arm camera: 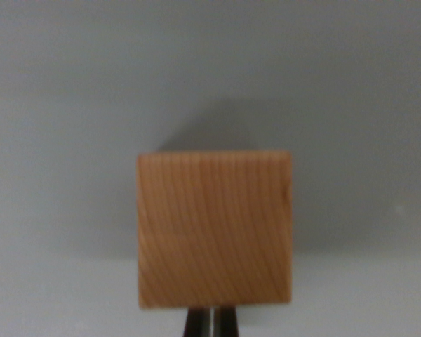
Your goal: Push wooden cube
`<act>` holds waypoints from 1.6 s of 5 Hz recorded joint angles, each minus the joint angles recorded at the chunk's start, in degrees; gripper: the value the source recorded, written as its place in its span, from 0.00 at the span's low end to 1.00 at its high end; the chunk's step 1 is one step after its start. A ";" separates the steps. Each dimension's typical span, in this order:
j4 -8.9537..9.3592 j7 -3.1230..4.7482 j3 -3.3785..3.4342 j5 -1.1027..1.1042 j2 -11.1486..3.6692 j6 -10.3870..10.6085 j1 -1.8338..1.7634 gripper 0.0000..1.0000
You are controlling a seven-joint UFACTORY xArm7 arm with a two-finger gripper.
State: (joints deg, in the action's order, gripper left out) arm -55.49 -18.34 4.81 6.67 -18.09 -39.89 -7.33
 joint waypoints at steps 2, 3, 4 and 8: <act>-2.64 0.30 -0.12 0.01 -1.70 -0.94 0.07 1.00; -2.64 0.30 -0.12 0.01 -1.70 -0.94 0.07 1.00; -5.36 0.61 -0.25 0.02 -3.44 -1.90 0.15 1.00; -10.72 1.21 -0.51 0.05 -6.88 -3.80 0.30 1.00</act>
State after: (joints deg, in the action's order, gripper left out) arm -66.21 -17.13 4.30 6.72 -24.96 -43.69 -7.03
